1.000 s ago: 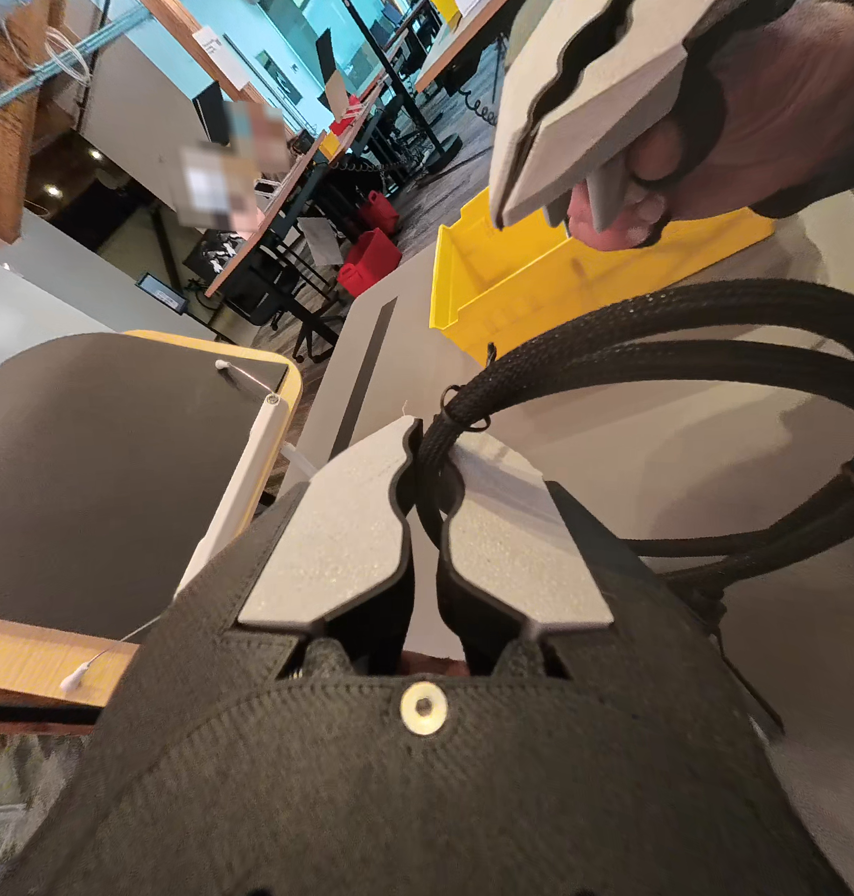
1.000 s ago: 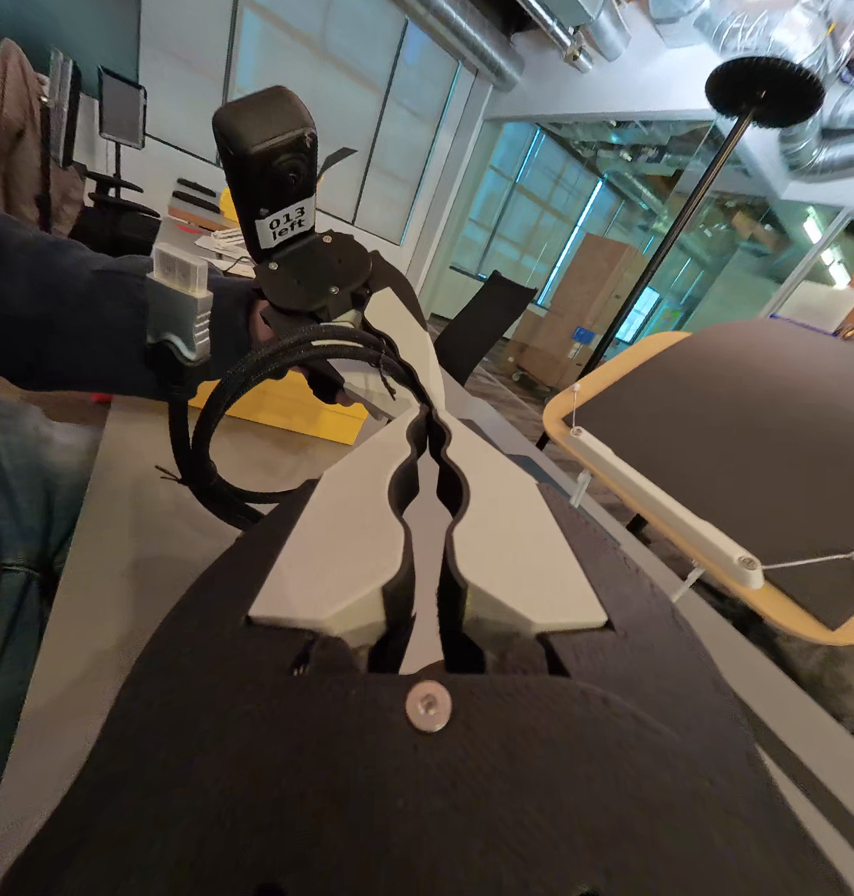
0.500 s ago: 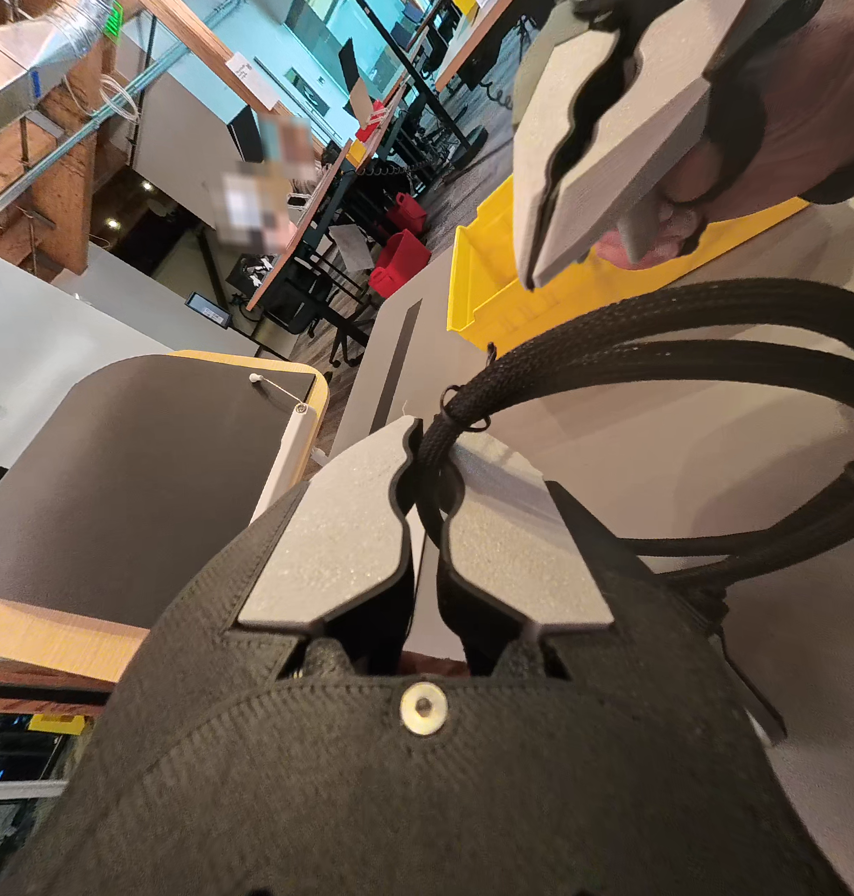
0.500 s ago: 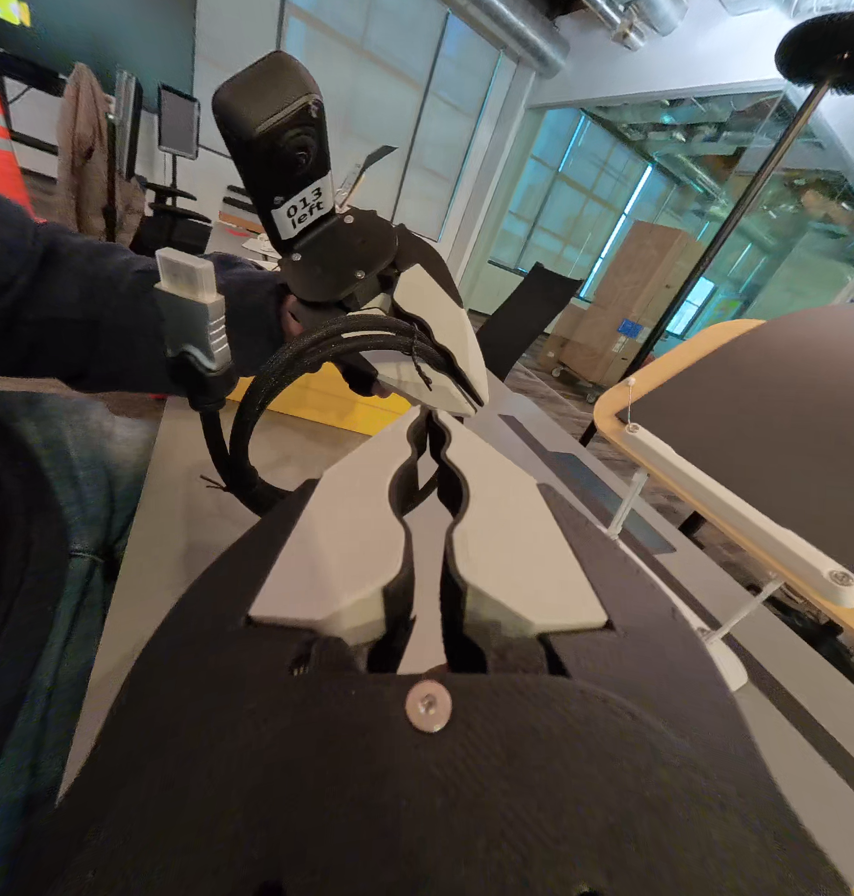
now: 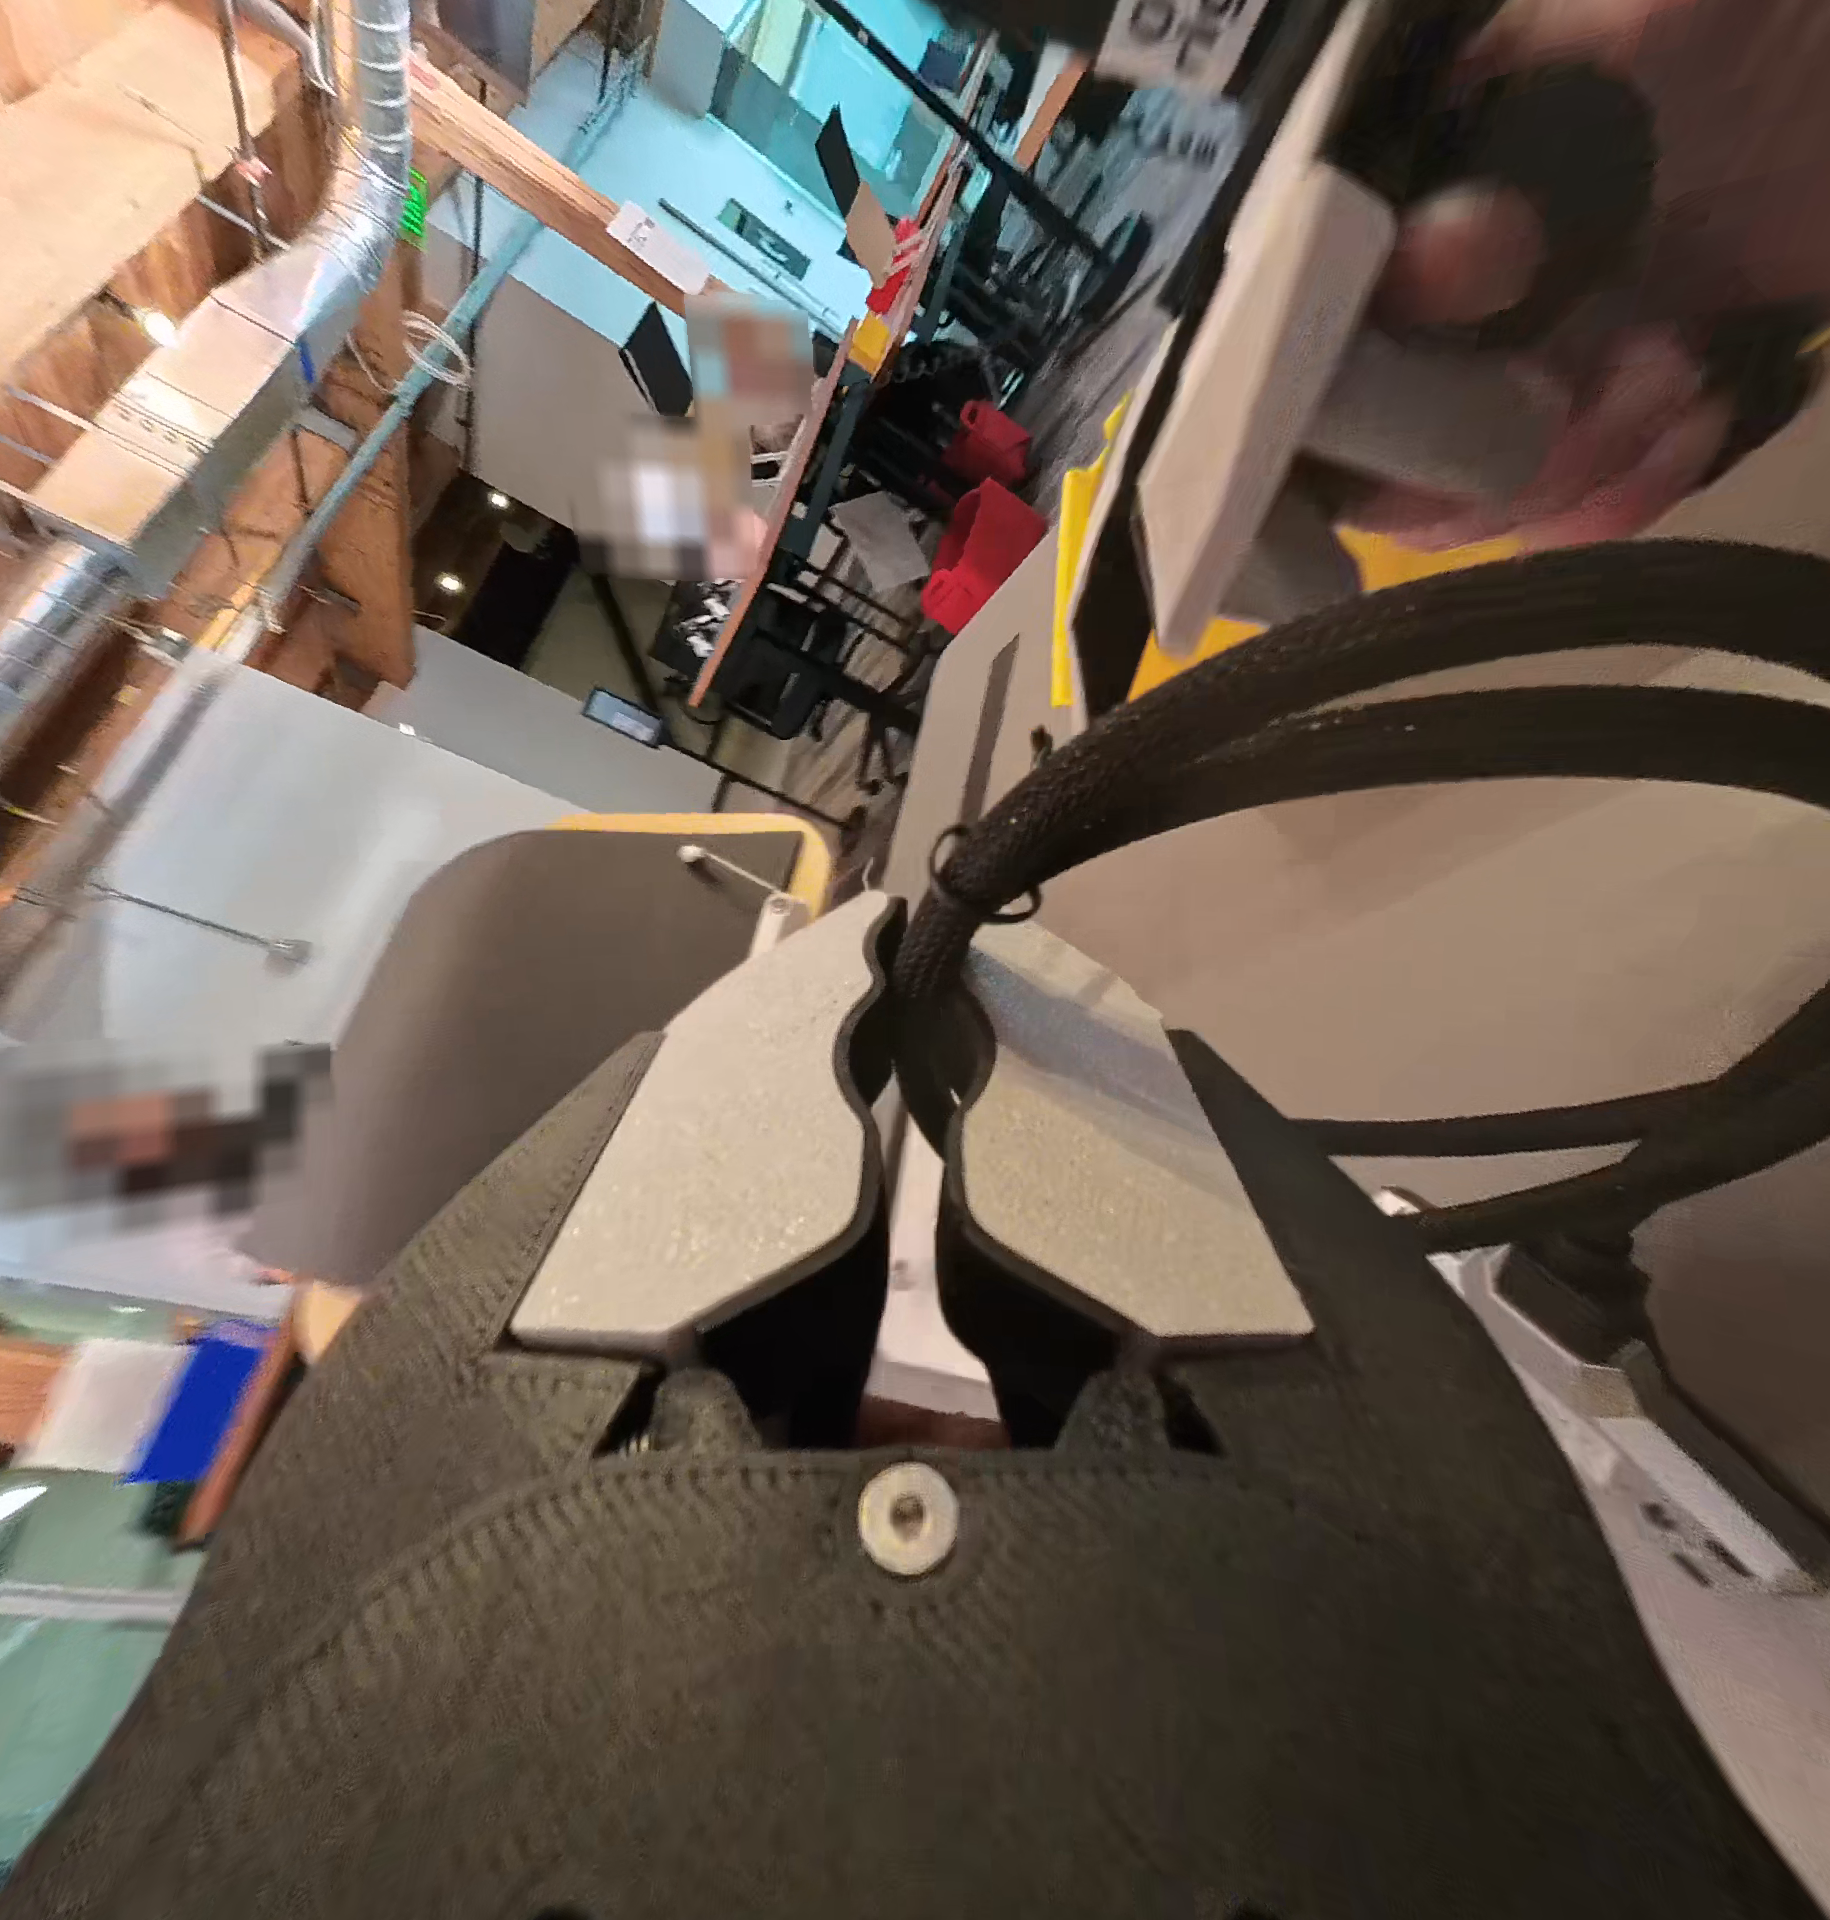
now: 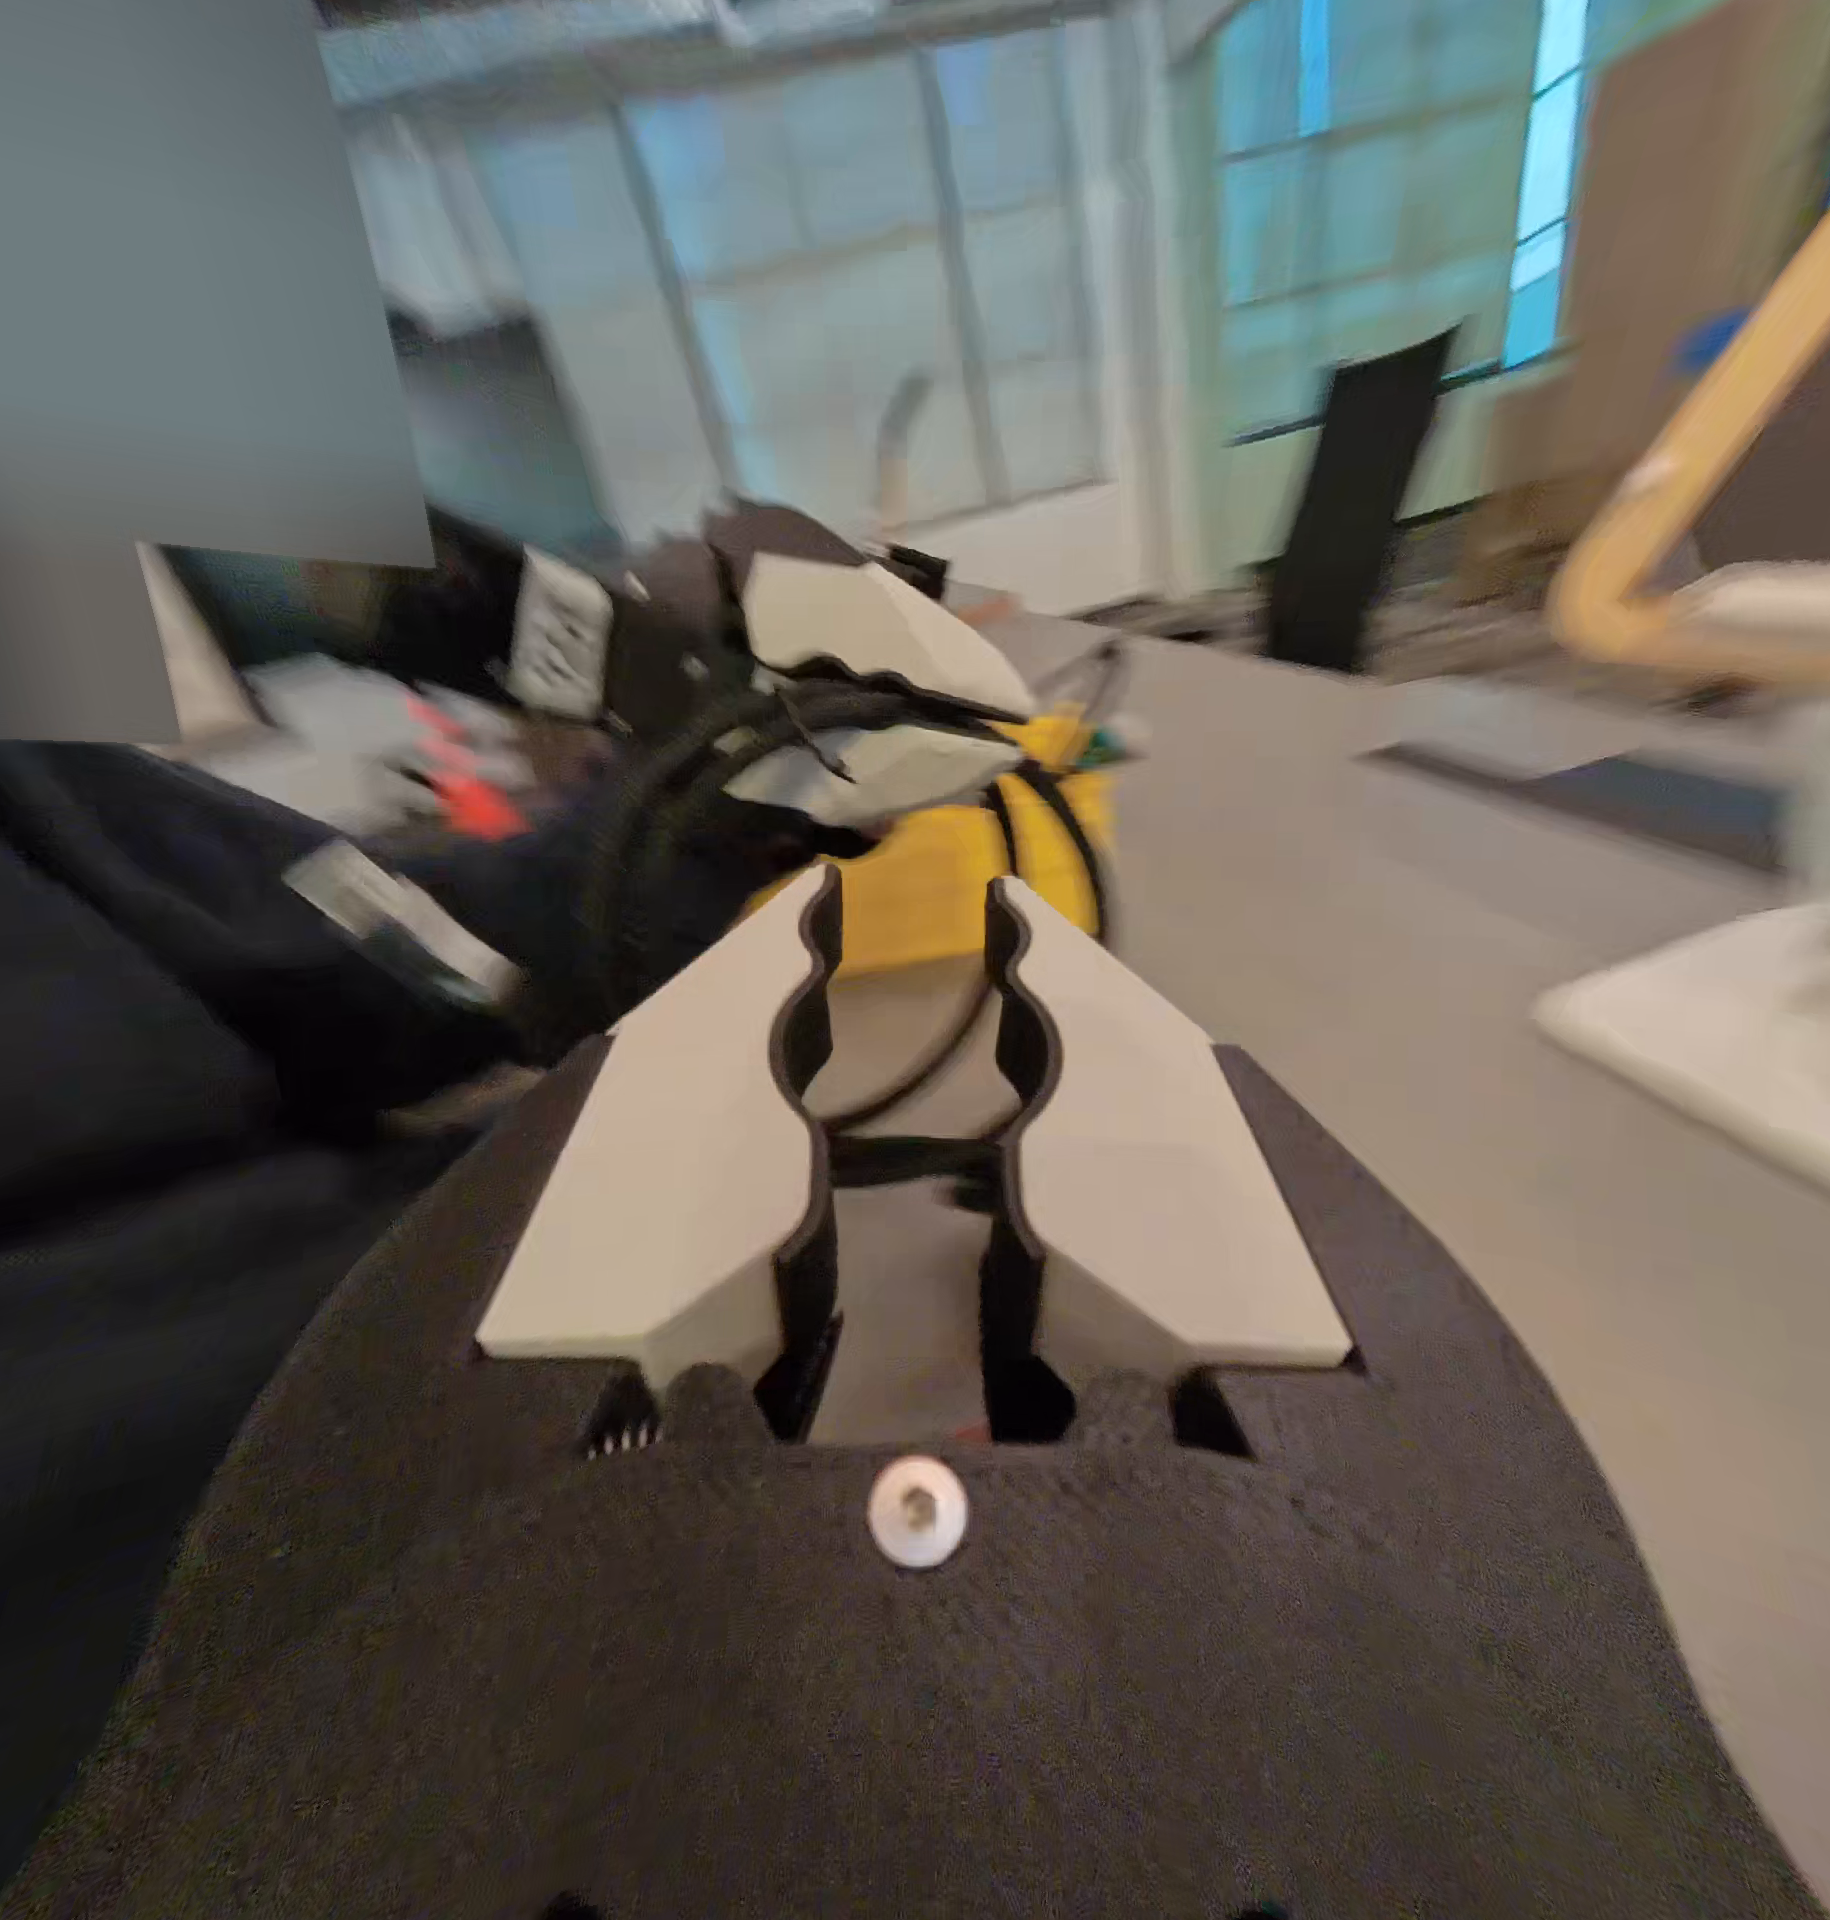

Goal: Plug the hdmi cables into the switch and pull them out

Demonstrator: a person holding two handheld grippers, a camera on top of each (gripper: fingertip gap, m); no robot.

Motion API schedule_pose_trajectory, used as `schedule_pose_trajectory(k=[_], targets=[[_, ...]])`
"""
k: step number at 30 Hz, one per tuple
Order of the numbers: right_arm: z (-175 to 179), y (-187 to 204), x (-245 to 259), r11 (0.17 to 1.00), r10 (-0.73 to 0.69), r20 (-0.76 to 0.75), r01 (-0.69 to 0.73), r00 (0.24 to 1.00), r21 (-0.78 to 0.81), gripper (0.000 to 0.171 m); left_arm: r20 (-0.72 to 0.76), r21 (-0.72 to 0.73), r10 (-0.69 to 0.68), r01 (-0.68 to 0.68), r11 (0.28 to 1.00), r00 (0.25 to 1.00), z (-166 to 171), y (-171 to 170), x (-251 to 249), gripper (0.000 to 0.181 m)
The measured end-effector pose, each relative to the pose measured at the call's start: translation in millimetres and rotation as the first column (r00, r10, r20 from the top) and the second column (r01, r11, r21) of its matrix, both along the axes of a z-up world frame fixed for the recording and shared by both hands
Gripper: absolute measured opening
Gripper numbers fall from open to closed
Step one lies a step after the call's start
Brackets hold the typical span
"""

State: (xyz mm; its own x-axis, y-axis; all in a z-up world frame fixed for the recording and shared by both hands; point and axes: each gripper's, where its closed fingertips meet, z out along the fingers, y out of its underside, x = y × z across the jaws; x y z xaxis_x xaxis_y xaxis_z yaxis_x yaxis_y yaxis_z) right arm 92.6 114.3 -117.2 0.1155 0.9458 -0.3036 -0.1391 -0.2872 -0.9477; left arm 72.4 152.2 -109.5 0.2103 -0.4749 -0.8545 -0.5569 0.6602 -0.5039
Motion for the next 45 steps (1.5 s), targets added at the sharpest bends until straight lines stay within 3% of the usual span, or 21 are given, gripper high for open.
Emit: schedule_pose_trajectory(k=[2,5,11,15,18,22,26,28,30,31,33,34,35,37,39,41,43,44,45], targets=[[1.6,-5.3,-1.3,0.963,0.118,-0.138,-0.148,0.983,-0.227,0.02,-0.063,0.131,0.052,-0.044,0.99,0.997,2.7,0.8,0.1,0.002],[1.7,-5.8,-4.5,0.885,0.148,-0.271,-0.25,0.951,-0.393,0.022,-0.114,0.275,0.115,-0.08,0.958,0.987,5.2,2.4,1.9,0.003],[-2.3,-2.5,-20.3,0.807,0.123,-0.305,-0.274,0.944,-0.524,0.023,-0.189,0.452,0.189,-0.085,0.888,0.964,-0.1,5.2,8.3,0.002],[-2.1,-0.7,-24.7,0.819,0.115,-0.301,-0.262,0.947,-0.511,0.001,-0.209,0.501,0.207,-0.078,0.862,0.956,-3.0,5.7,11.3,0.002],[3.5,-2.5,-23.3,0.874,0.107,-0.284,-0.226,0.953,-0.431,0.0,-0.19,0.489,0.206,-0.089,0.868,0.96,-1.6,6.9,8.5,0.002],[14.5,-4.6,-23.1,0.942,0.11,-0.244,-0.179,0.964,-0.283,0.0,-0.126,0.316,0.138,-0.092,0.944,0.982,3.1,8.5,6.9,0.002],[28.3,-7.8,-27.0,0.995,0.044,-0.054,-0.038,0.998,0.094,0.0,-0.018,0.017,0.009,-0.009,1.0,1.0,5.3,7.8,8.5,0.003],[35.0,-9.5,-30.3,0.93,-0.054,0.074,0.023,0.996,0.368,0.0,0.049,-0.16,-0.074,0.081,0.984,0.996,4.4,5.7,10.9,0.003],[40.0,-8.4,-34.7,0.788,-0.185,0.185,0.033,0.965,0.615,0.0,0.118,-0.363,-0.176,0.207,0.909,0.977,0.8,1.6,14.1,0.003],[42.4,-7.3,-37.2,0.687,-0.263,0.229,0.015,0.937,0.727,0.0,0.146,-0.433,-0.22,0.262,0.863,0.965,-0.4,-1.0,15.9,0.003],[46.3,-3.0,-41.8,0.442,-0.441,0.276,-0.061,0.854,0.895,0.0,0.229,-0.594,-0.311,0.385,0.706,0.922,-1.7,-8.6,18.7,0.004],[45.7,-0.8,-44.0,0.322,-0.52,0.29,-0.13,0.803,0.938,0.0,0.271,-0.637,-0.344,0.435,0.636,0.899,-2.3,-10.5,20.0,0.004],[43.2,0.5,-46.6,0.234,-0.574,0.303,-0.202,0.76,0.951,0.0,0.313,-0.708,-0.395,0.49,0.509,0.864,-6.2,-18.6,20.7,0.004],[40.0,6.5,-49.7,0.132,-0.64,0.288,-0.267,0.712,0.954,0.0,0.391,-0.742,-0.441,0.56,0.368,0.808,-8.6,-23.2,20.4,0.005],[36.4,12.4,-49.7,0.095,-0.665,0.277,-0.289,0.694,0.953,0.0,0.426,-0.776,-0.459,0.575,0.257,0.78,-14.1,-26.3,19.9,0.004],[35.4,14.9,-49.7,0.106,-0.659,0.26,-0.255,0.706,0.961,0.0,0.458,-0.773,-0.447,0.592,0.227,0.769,-14.8,-24.9,20.7,0.003],[32.7,17.4,-47.4,0.231,-0.625,0.283,-0.173,0.728,0.957,0.004,0.445,-0.763,-0.436,0.586,0.272,0.782,-16.5,-22.2,20.8,0.003],[29.2,18.0,-45.3,0.339,-0.589,0.317,-0.129,0.744,0.932,0.016,0.438,-0.753,-0.434,0.585,0.302,0.787,-15.7,-22.0,19.5,0.004],[26.5,15.8,-43.5,0.463,-0.523,0.346,-0.081,0.779,0.882,0.011,0.418,-0.741,-0.427,0.573,0.351,0.802,-15.6,-20.5,18.5,0.004]])
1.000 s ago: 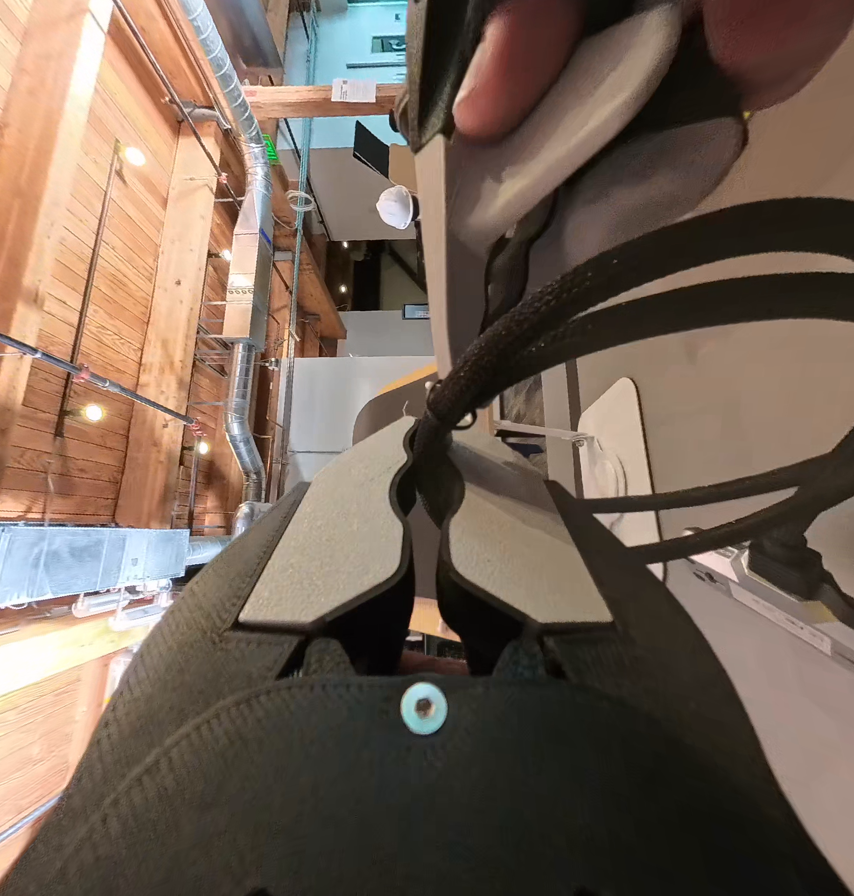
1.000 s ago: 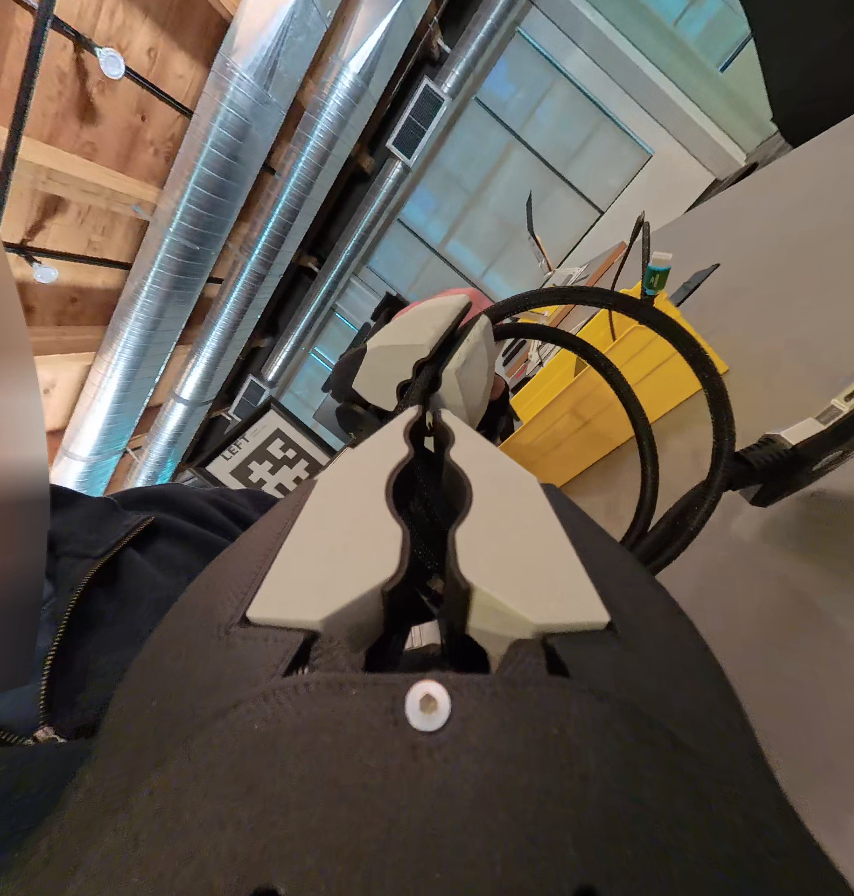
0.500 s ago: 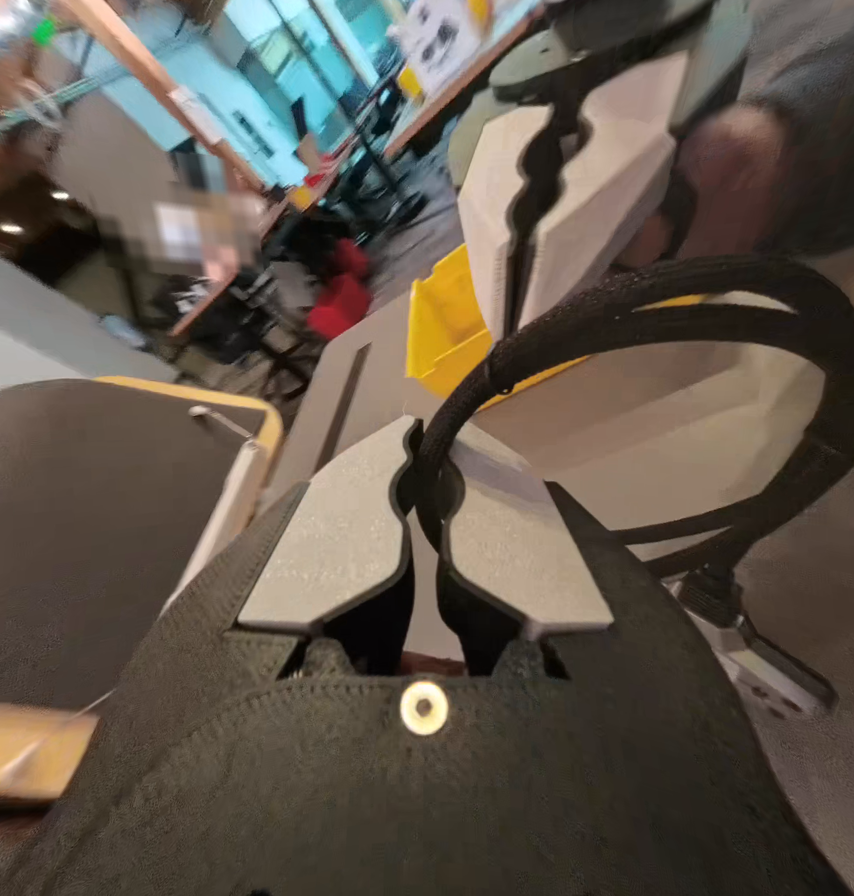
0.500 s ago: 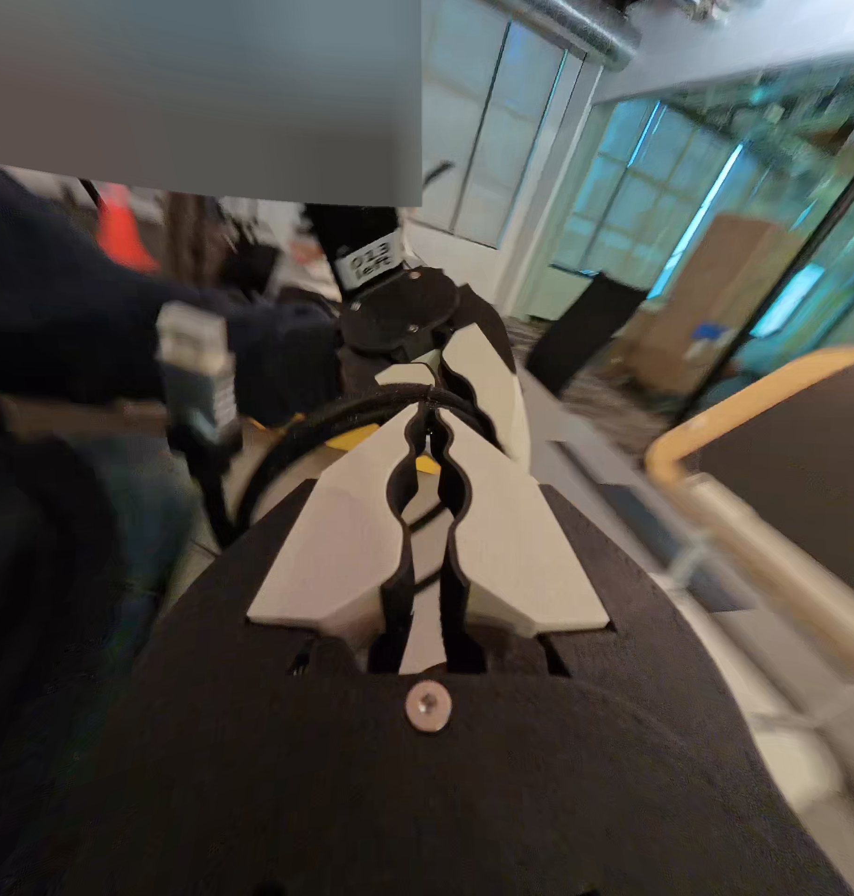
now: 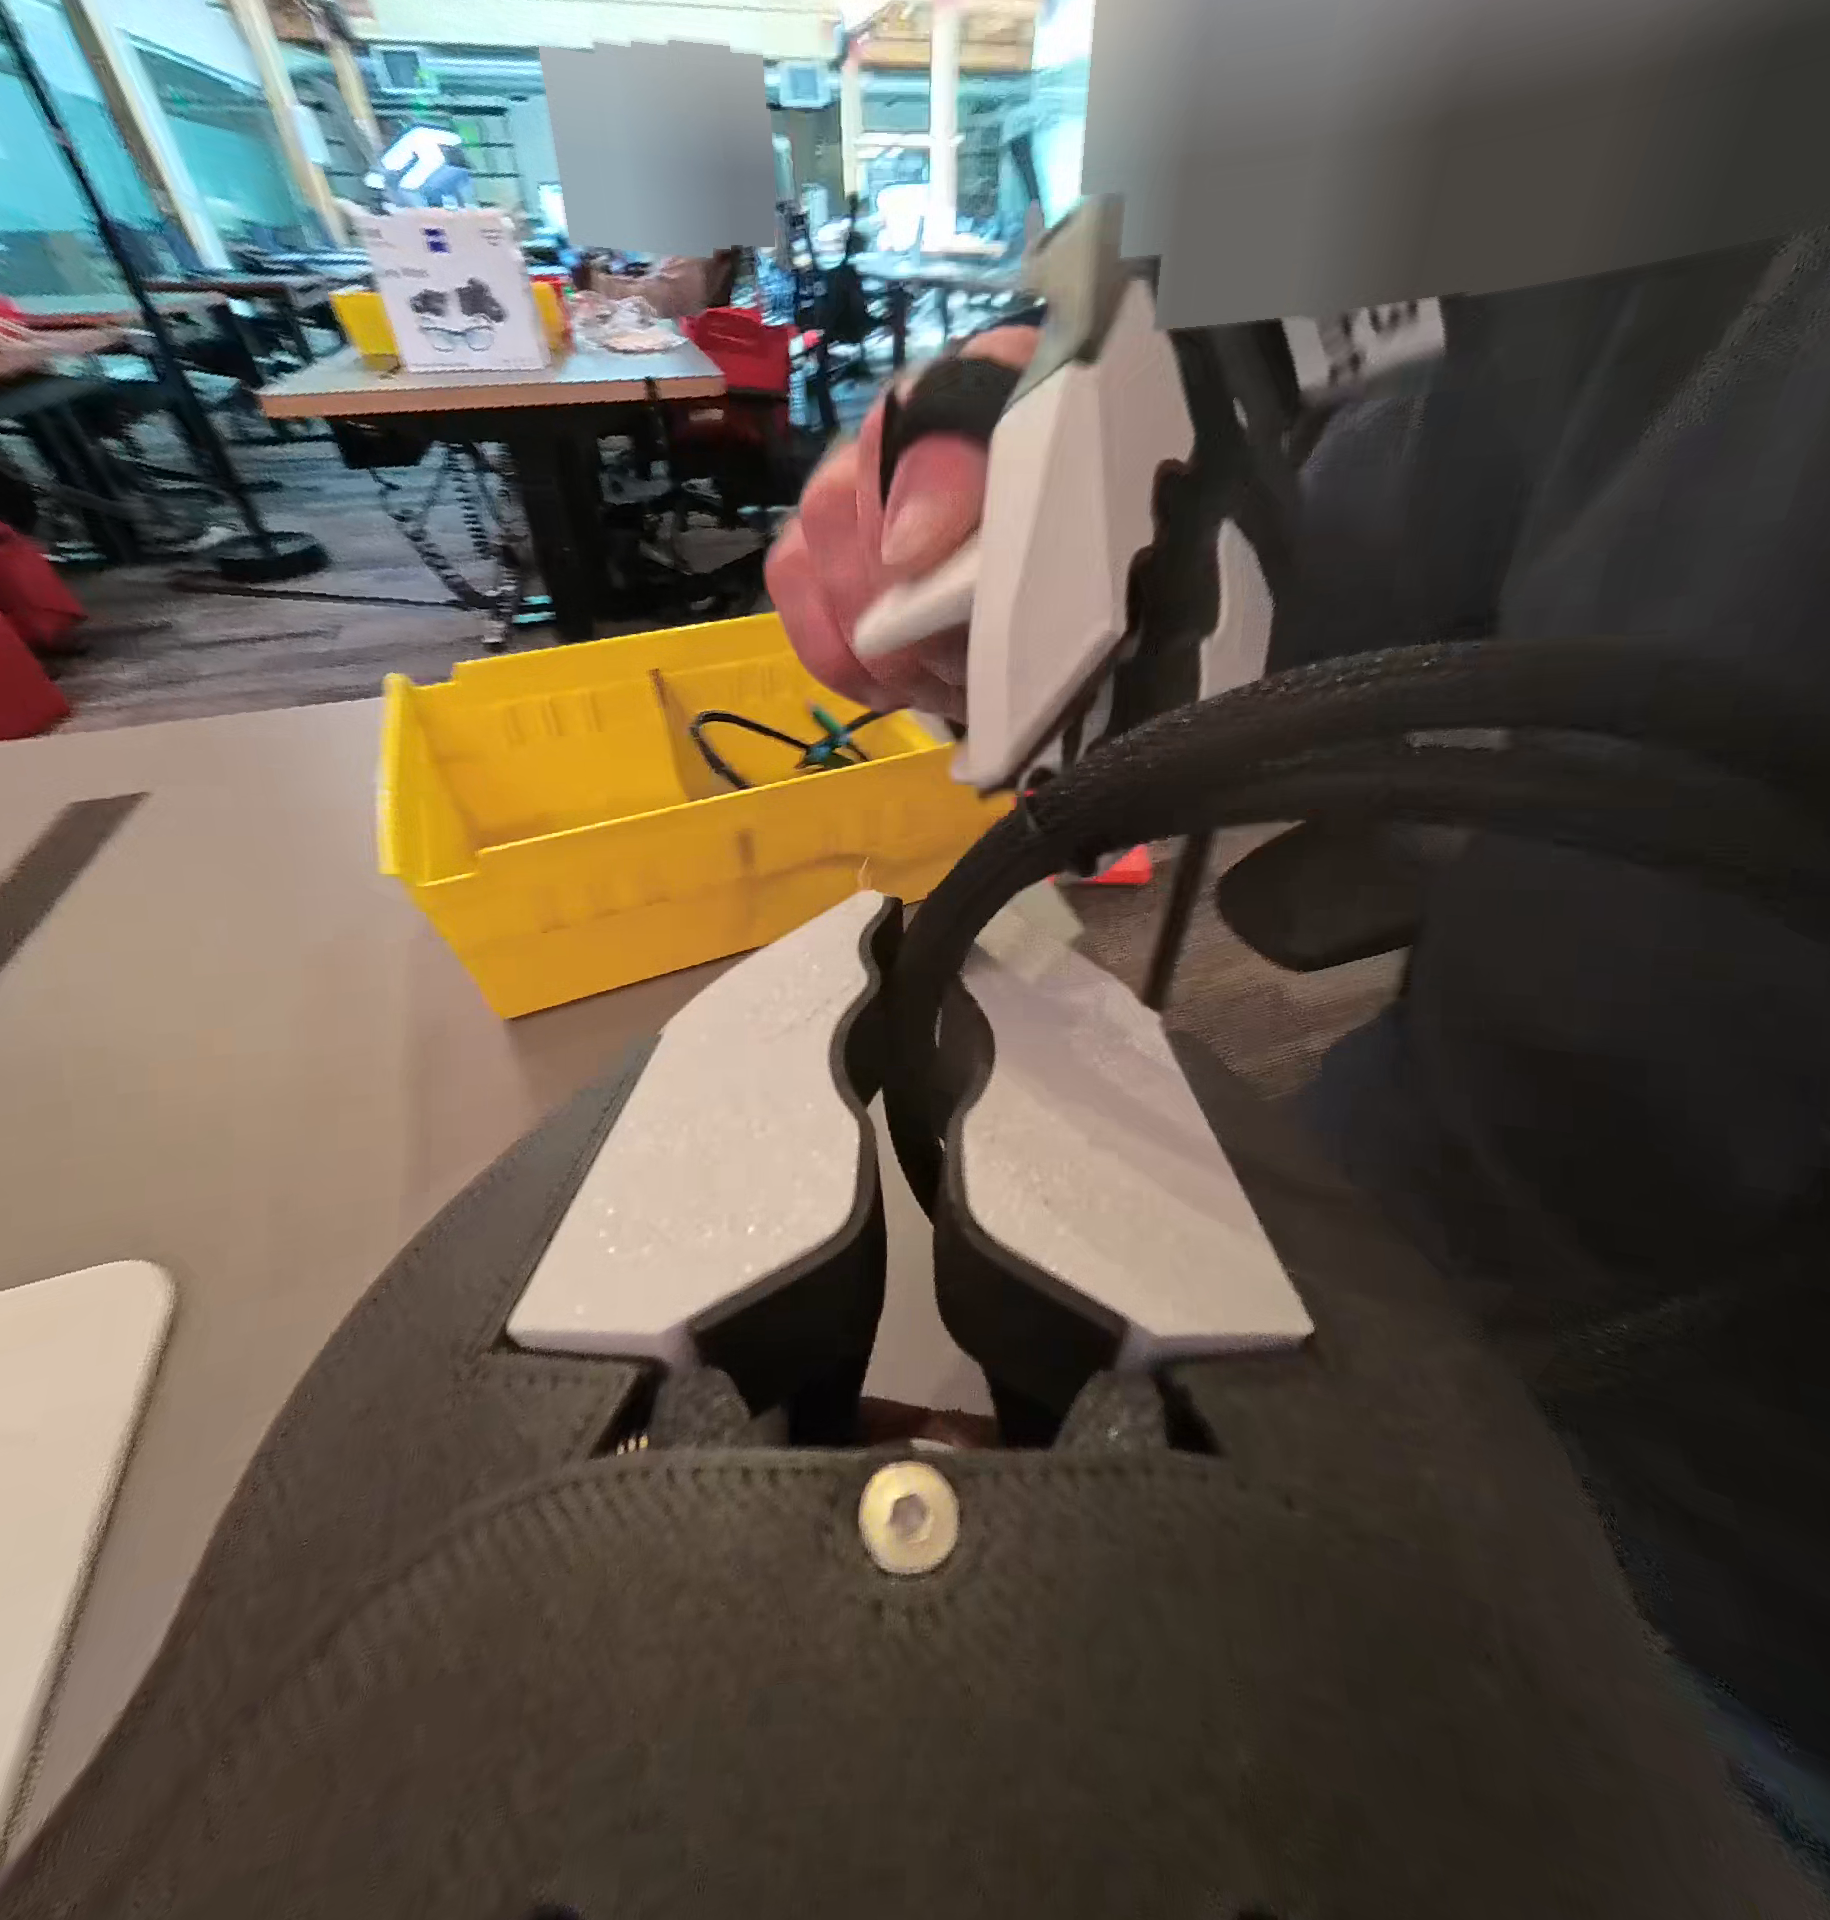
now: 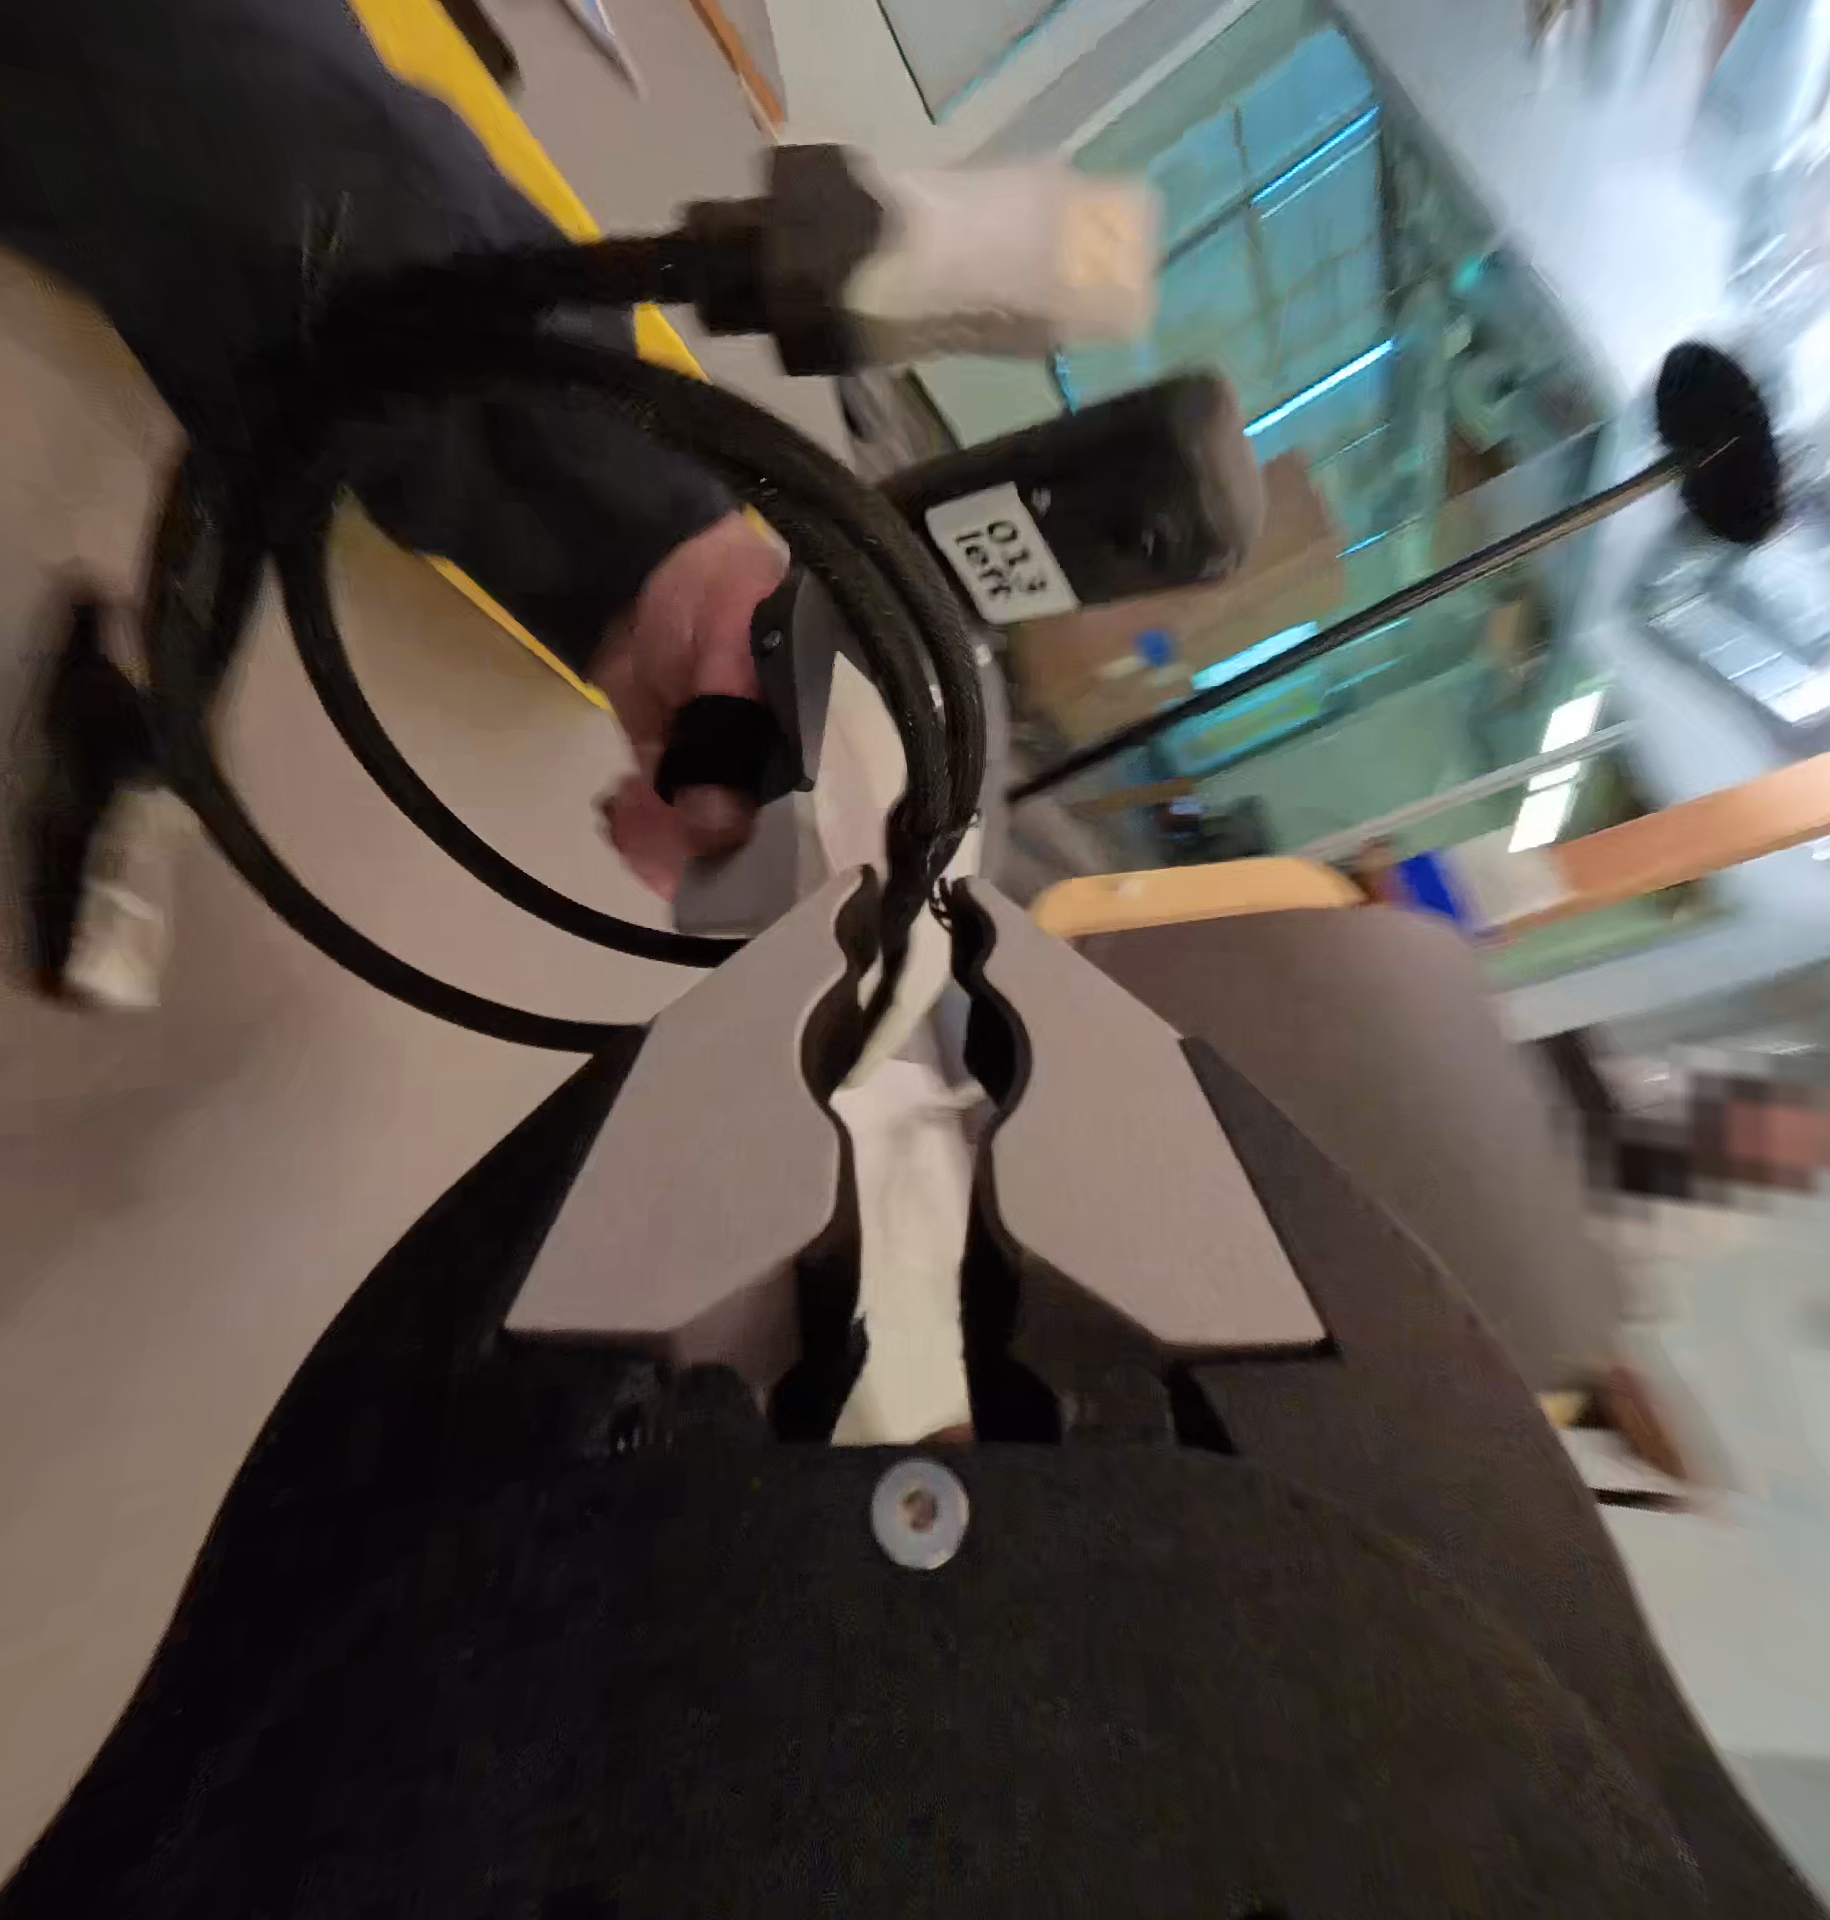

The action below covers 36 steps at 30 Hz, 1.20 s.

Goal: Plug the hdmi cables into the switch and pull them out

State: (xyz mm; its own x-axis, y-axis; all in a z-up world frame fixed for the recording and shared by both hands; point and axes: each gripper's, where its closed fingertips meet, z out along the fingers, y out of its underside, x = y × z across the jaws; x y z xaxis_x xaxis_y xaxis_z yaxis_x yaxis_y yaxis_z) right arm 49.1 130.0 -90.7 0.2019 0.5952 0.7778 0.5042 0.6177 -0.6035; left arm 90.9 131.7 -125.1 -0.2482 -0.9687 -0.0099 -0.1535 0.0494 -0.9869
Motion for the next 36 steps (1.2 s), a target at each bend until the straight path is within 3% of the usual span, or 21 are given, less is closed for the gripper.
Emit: schedule_pose_trajectory(k=[2,3,6,7,9,14,19,22,25,36], targets=[[4.4,-6.4,5.0,0.956,0.043,-0.203,-0.099,0.978,-0.276,0.012,-0.009,0.096,0.065,-0.064,0.993,0.998,0.4,3.4,-2.0,0.004],[6.1,-7.8,8.1,0.894,0.039,-0.304,-0.169,0.952,-0.414,0.016,-0.018,0.16,0.12,-0.116,0.98,0.993,-0.4,8.8,-2.5,0.004],[6.5,-8.5,16.1,0.54,-0.059,-0.566,-0.451,0.822,-0.711,0.019,-0.041,0.378,0.262,-0.228,0.897,0.964,-2.4,19.8,-3.3,0.003],[5.1,-7.4,19.6,0.42,-0.105,-0.624,-0.534,0.775,-0.734,0.018,-0.052,0.449,0.291,-0.238,0.861,0.955,-3.2,20.3,-3.1,0.004],[-6.8,-3.7,23.6,0.268,-0.182,-0.651,-0.6,0.737,-0.754,0.023,-0.053,0.581,0.356,-0.262,0.771,0.933,-3.4,24.0,-2.9,0.003],[-23.5,-1.3,26.4,0.048,-0.298,-0.673,-0.694,0.677,-0.719,0.026,-0.005,0.751,0.437,-0.285,0.595,0.899,3.0,27.8,-2.5,0.003],[-22.9,-7.3,21.1,-0.051,-0.322,-0.692,-0.742,0.645,-0.668,0.02,0.025,0.881,0.514,-0.262,0.393,0.858,1.7,36.5,-3.4,0.003],[-23.0,-7.3,20.8,-0.092,-0.341,-0.708,-0.772,0.618,-0.629,0.018,0.03,0.915,0.526,-0.235,0.327,0.85,-0.3,37.5,-3.5,0.002],[-23.7,-8.8,20.9,-0.092,-0.337,-0.718,-0.781,0.608,-0.618,0.0,0.034,0.92,0.528,-0.233,0.314,0.849,-0.6,37.2,-4.1,0.003],[-16.7,-11.6,21.2,-0.07,-0.315,-0.759,-0.812,0.569,-0.58,0.006,0.055,0.889,0.531,-0.284,0.36,0.846,4.7,40.0,-7.0,0.002]])
